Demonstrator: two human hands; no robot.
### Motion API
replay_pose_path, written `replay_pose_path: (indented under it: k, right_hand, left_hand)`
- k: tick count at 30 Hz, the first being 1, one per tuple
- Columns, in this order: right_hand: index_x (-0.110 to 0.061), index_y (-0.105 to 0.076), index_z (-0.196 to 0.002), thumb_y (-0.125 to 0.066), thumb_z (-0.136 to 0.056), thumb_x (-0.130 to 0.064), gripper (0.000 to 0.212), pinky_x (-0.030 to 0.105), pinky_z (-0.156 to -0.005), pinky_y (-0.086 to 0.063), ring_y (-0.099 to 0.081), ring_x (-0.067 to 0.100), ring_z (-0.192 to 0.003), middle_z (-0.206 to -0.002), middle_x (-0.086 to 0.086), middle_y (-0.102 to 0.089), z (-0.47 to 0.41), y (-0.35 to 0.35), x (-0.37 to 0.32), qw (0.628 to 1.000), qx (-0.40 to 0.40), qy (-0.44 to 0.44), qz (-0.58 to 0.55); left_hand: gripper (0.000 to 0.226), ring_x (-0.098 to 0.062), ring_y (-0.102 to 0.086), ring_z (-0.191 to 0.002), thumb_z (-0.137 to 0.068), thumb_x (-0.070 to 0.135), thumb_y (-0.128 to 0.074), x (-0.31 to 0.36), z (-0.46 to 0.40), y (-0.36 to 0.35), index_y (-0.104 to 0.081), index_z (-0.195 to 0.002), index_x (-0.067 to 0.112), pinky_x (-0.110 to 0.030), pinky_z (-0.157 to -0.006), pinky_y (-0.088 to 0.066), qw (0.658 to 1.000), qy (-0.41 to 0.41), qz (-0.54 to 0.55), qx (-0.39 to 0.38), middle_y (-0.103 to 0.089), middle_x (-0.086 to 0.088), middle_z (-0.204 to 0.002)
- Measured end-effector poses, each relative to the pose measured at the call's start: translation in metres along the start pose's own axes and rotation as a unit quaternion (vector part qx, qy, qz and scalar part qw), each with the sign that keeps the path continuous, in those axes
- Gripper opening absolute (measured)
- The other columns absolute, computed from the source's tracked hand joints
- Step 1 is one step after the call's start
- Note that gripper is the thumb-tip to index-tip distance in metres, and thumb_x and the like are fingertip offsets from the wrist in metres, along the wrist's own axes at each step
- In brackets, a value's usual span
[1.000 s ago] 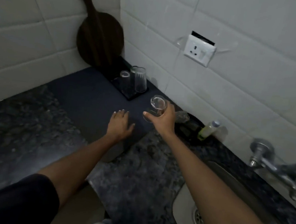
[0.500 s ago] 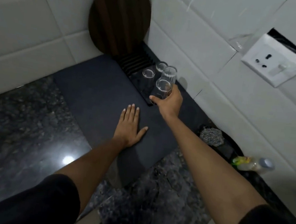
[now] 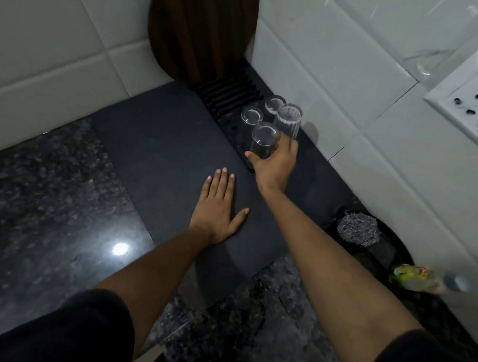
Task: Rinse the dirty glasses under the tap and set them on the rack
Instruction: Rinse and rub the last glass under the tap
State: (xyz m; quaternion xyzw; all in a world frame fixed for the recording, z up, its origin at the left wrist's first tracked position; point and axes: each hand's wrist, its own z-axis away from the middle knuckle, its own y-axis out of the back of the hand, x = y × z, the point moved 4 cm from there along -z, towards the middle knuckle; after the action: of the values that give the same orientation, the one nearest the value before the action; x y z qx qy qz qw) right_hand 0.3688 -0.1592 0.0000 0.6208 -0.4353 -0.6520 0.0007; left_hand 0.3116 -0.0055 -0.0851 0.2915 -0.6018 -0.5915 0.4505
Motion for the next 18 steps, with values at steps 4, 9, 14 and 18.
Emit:
replay_pose_path:
  k: [4,9,14,18]
  right_hand:
    - [-0.011,-0.063,-0.123,-0.101,-0.06,-0.019,0.074,0.025,-0.092,-0.054,-0.061,0.013,-0.102,-0.127,0.005,-0.056,0.0015,-0.0014,-0.0005,1.0,0.0,0.001,0.004]
    - [-0.008,-0.058,-0.126,-0.1,-0.064,-0.017,0.075,0.008,-0.088,-0.04,-0.051,0.005,-0.096,-0.124,0.007,-0.057,0.0021,-0.0022,-0.0031,1.0,-0.004,-0.016,-0.001]
    - [-0.009,-0.055,-0.128,-0.099,-0.066,-0.018,0.077,0.005,-0.086,-0.037,-0.05,0.004,-0.096,-0.127,0.007,-0.056,0.005,-0.0029,-0.0035,1.0,-0.013,-0.022,0.002]
    - [-0.01,-0.054,-0.132,-0.098,-0.068,-0.019,0.079,0.013,-0.09,-0.042,-0.051,0.004,-0.103,-0.128,0.005,-0.057,0.009,-0.0019,-0.0033,1.0,-0.007,-0.019,-0.006]
  left_hand:
    - [0.092,-0.03,0.006,-0.158,-0.1,0.07,-0.015,-0.0005,-0.0002,-0.0002,-0.005,-0.162,0.003,-0.05,-0.127,-0.005,1.0,-0.002,0.002,0.0,0.0,-0.02,-0.17]
    - [0.092,-0.03,0.006,-0.158,-0.1,0.071,-0.014,-0.0004,-0.0005,-0.0007,-0.004,-0.162,0.003,-0.05,-0.127,-0.005,1.0,-0.001,0.004,-0.001,0.0,-0.02,-0.17]
    - [0.093,-0.03,0.006,-0.158,-0.1,0.071,-0.014,-0.0006,-0.0006,-0.0001,-0.005,-0.162,0.002,-0.05,-0.126,-0.006,1.0,0.0,0.002,-0.004,0.0,-0.02,-0.17]
    - [0.093,-0.03,0.006,-0.158,-0.1,0.071,-0.013,-0.0007,-0.0007,0.0002,-0.005,-0.162,0.002,-0.05,-0.127,-0.005,1.0,0.0,0.005,-0.006,0.0,-0.02,-0.17]
